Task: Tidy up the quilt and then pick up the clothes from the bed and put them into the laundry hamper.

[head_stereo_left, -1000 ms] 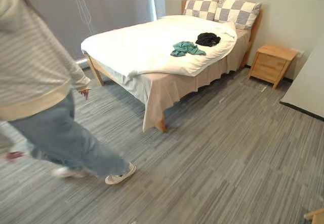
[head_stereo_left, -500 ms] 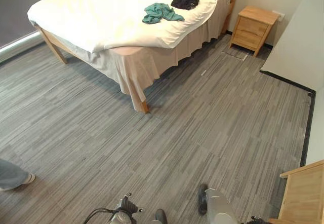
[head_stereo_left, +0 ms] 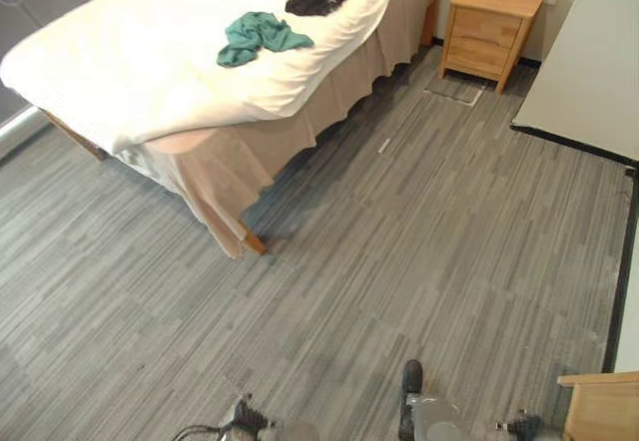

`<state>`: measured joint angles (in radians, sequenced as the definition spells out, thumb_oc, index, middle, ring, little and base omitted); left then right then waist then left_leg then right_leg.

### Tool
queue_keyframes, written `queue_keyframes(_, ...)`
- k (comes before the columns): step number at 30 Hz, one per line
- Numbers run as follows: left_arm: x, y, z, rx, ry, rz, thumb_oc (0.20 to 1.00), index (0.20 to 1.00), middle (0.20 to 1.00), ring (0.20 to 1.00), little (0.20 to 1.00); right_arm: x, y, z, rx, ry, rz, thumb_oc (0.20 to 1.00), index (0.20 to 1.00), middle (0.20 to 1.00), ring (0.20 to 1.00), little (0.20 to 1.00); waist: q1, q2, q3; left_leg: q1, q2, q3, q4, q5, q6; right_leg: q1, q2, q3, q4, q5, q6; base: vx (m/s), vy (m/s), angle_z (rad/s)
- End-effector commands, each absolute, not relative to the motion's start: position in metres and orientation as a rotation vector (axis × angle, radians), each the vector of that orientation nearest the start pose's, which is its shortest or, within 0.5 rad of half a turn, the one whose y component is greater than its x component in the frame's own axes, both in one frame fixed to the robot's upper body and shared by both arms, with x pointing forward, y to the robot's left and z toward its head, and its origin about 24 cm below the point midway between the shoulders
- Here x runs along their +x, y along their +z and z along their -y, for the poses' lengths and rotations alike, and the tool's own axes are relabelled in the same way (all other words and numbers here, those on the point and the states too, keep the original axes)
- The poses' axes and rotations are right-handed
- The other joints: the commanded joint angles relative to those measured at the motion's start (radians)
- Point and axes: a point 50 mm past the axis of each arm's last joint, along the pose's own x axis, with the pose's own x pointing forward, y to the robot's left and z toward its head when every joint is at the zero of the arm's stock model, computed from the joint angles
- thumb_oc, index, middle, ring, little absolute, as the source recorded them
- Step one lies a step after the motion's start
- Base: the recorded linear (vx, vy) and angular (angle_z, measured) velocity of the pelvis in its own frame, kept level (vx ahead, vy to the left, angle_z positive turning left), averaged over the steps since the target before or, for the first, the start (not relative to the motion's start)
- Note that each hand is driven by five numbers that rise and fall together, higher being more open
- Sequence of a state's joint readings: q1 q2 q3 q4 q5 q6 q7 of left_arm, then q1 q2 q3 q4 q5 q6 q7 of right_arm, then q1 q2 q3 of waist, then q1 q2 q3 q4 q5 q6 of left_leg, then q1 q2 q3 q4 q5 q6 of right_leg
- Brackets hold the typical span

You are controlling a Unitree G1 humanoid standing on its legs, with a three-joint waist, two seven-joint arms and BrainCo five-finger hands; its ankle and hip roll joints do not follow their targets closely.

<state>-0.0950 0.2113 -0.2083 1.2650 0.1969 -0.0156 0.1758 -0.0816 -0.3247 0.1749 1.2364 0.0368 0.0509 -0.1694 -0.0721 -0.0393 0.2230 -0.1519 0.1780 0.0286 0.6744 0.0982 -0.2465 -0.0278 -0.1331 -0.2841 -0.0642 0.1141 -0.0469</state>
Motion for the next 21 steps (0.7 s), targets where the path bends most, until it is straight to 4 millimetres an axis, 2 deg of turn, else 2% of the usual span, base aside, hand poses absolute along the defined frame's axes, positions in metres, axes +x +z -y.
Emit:
queue_keyframes(1, 0.131, -0.148, -0.241, 0.639, 0.045, -1.087, 1.0, 1.0, 1.0, 1.0, 1.0, 0.119, -0.142, 0.277, -0.533, -0.209, -1.182, 1.0, 1.0, 1.0, 1.0, 1.0, 0.051, -0.009, 0.045, -0.017, -0.085, 0.108, -0.15, -0.088, 0.109, 0.027, -0.013, 0.057, -0.019, -0.102, 0.171, 0.5, 0.059, -0.41)
queue_keyframes(3, 0.121, -0.152, -0.237, 0.61, 0.054, -1.115, 1.0, 1.0, 1.0, 1.0, 1.0, 0.125, -0.139, 0.278, -0.542, -0.213, -1.163, 1.0, 1.0, 1.0, 1.0, 1.0, 0.085, -0.006, 0.027, -0.058, -0.091, 0.149, -0.315, -0.088, 0.131, 0.073, -0.009, 0.063, -0.023, -0.14, 0.181, 0.61, 0.089, -0.35)
queue_keyframes(4, 0.109, -0.156, -0.236, 0.597, 0.053, -1.157, 1.0, 1.0, 1.0, 1.0, 1.0, 0.124, -0.14, 0.278, -0.546, -0.214, -1.166, 1.0, 1.0, 1.0, 1.0, 1.0, 0.117, 0.001, 0.015, -0.073, -0.071, 0.235, -0.459, -0.056, 0.138, 0.142, 0.012, 0.044, -0.023, -0.186, 0.187, 0.54, 0.085, -0.09)
queue_keyframes(5, 0.108, -0.156, -0.236, 0.597, 0.053, -1.158, 1.0, 1.0, 1.0, 1.0, 1.0, 0.124, -0.14, 0.278, -0.546, -0.214, -1.167, 1.0, 1.0, 1.0, 1.0, 1.0, 0.119, -0.001, 0.017, -0.065, -0.073, 0.238, -0.465, -0.055, 0.138, 0.146, 0.009, 0.046, -0.023, -0.188, 0.188, 0.55, 0.075, 0.06)
queue_keyframes(7, 0.096, -0.159, -0.237, 0.601, 0.053, -1.207, 1.0, 1.0, 1.0, 1.0, 1.0, 0.12, -0.142, 0.276, -0.527, -0.225, -1.172, 1.0, 1.0, 1.0, 1.0, 1.0, 0.124, 0.003, 0.009, -0.078, -0.006, 0.405, -0.544, 0.012, 0.128, 0.204, 0.04, 0.012, -0.023, -0.23, 0.189, 0.49, 0.046, -0.02)
queue_keyframes(8, 0.09, -0.16, -0.24, 0.615, 0.049, -1.234, 1.0, 1.0, 1.0, 1.0, 1.0, 0.117, -0.143, 0.276, -0.519, -0.23, -1.184, 1.0, 1.0, 1.0, 1.0, 1.0, 0.127, -0.012, 0.011, -0.069, 0.021, 0.491, -0.559, 0.019, 0.117, 0.251, 0.043, -0.002, -0.018, -0.264, 0.193, 0.59, 0.062, -0.06)
queue_keyframes(9, 0.085, -0.161, -0.241, 0.623, 0.046, -1.255, 1.0, 1.0, 1.0, 1.0, 1.0, 0.114, -0.144, 0.274, -0.511, -0.229, -1.195, 1.0, 1.0, 1.0, 1.0, 1.0, 0.127, -0.015, 0.002, -0.055, 0.038, 0.54, -0.569, 0.025, 0.132, 0.267, 0.052, -0.017, 0.008, -0.271, 0.194, 0.56, 0.092, 0.17)
queue_keyframes(10, 0.077, -0.162, -0.245, 0.633, 0.044, -1.286, 1.0, 1.0, 1.0, 1.0, 1.0, 0.109, -0.147, 0.272, -0.512, -0.214, -1.212, 1.0, 1.0, 1.0, 1.0, 1.0, 0.13, -0.026, -0.005, -0.021, 0.015, 0.555, -0.591, 0.01, 0.156, 0.266, 0.041, -0.027, 0.069, -0.285, 0.201, 0.45, 0.131, 0.51)
queue_keyframes(11, 0.074, -0.162, -0.249, 0.638, 0.049, -1.297, 1.0, 1.0, 1.0, 1.0, 1.0, 0.106, -0.149, 0.268, -0.511, -0.194, -1.221, 1.0, 1.0, 1.0, 1.0, 1.0, 0.135, -0.042, -0.013, -0.011, -0.014, 0.534, -0.607, 0.0, 0.175, 0.255, 0.024, -0.038, 0.143, -0.279, 0.218, 0.4, 0.122, 0.59)
queue_keyframes(12, 0.072, -0.161, -0.253, 0.65, 0.047, -1.313, 1.0, 1.0, 1.0, 1.0, 1.0, 0.103, -0.151, 0.265, -0.508, -0.184, -1.233, 1.0, 1.0, 1.0, 1.0, 1.0, 0.136, -0.056, -0.011, 0.004, -0.03, 0.538, -0.611, -0.02, 0.193, 0.231, 0.001, -0.06, 0.251, -0.239, 0.25, 0.36, 0.136, 0.63)
queue_keyframes(13, 0.073, -0.16, -0.257, 0.664, 0.053, -1.316, 1.0, 1.0, 1.0, 1.0, 1.0, 0.103, -0.151, 0.263, -0.501, -0.175, -1.238, 1.0, 1.0, 1.0, 1.0, 1.0, 0.127, -0.069, -0.004, 0.028, -0.055, 0.542, -0.613, -0.052, 0.218, 0.194, -0.043, -0.067, 0.358, -0.186, 0.294, 0.34, 0.105, 0.61)
queue_keyframes(14, 0.075, -0.158, -0.262, 0.673, 0.069, -1.313, 1.0, 1.0, 1.0, 1.0, 1.0, 0.106, -0.151, 0.26, -0.494, -0.169, -1.227, 1.0, 1.0, 1.0, 1.0, 1.0, 0.116, -0.075, 0.009, 0.053, -0.066, 0.538, -0.612, -0.07, 0.232, 0.148, -0.075, -0.057, 0.462, -0.098, 0.309, 0.22, 0.093, 0.48)
queue_keyframes(15, 0.075, -0.158, -0.262, 0.673, 0.071, -1.312, 1.0, 1.0, 1.0, 1.0, 1.0, 0.107, -0.151, 0.26, -0.493, -0.169, -1.226, 1.0, 1.0, 1.0, 1.0, 1.0, 0.117, -0.078, 0.01, 0.052, -0.068, 0.54, -0.612, -0.072, 0.235, 0.143, -0.078, -0.054, 0.47, -0.1, 0.309, 0.37, 0.024, 0.61)
queue_keyframes(16, 0.087, -0.153, -0.271, 0.676, 0.113, -1.275, 1.0, 1.0, 1.0, 1.0, 1.0, 0.117, -0.15, 0.254, -0.47, -0.164, -1.192, 1.0, 1.0, 1.0, 1.0, 1.0, 0.108, -0.053, 0.022, 0.118, -0.051, 0.513, -0.64, -0.089, 0.243, 0.035, -0.139, -0.057, 0.619, -0.009, 0.309, 0.48, -0.064, 0.75)
queue_keyframes(17, 0.095, -0.149, -0.275, 0.677, 0.13, -1.247, 1.0, 1.0, 1.0, 1.0, 1.0, 0.118, -0.15, 0.251, -0.452, -0.169, -1.187, 1.0, 1.0, 1.0, 1.0, 1.0, 0.094, -0.041, 0.028, 0.157, -0.043, 0.488, -0.658, -0.093, 0.244, -0.019, -0.184, -0.077, 0.616, -0.024, 0.286, 0.48, -0.073, 0.95)
queue_keyframes(18, 0.095, -0.149, -0.275, 0.677, 0.13, -1.247, 1.0, 1.0, 1.0, 1.0, 1.0, 0.118, -0.15, 0.251, -0.452, -0.169, -1.187, 1.0, 1.0, 1.0, 1.0, 1.0, 0.091, -0.042, 0.029, 0.158, -0.045, 0.486, -0.659, -0.093, 0.244, -0.017, -0.186, -0.079, 0.618, -0.027, 0.287, 0.37, -0.116, 0.95)
queue_keyframes(21, 0.105, -0.146, -0.275, 0.7, 0.105, -1.207, 1.0, 1.0, 1.0, 1.0, 1.0, 0.116, -0.151, 0.248, -0.425, -0.176, -1.186, 1.0, 1.0, 1.0, 1.0, 1.0, 0.058, -0.044, 0.025, 0.22, -0.066, 0.41, -0.684, -0.127, 0.219, -0.059, -0.169, -0.025, 0.424, -0.072, 0.266, 0.34, -0.136, 1.14)
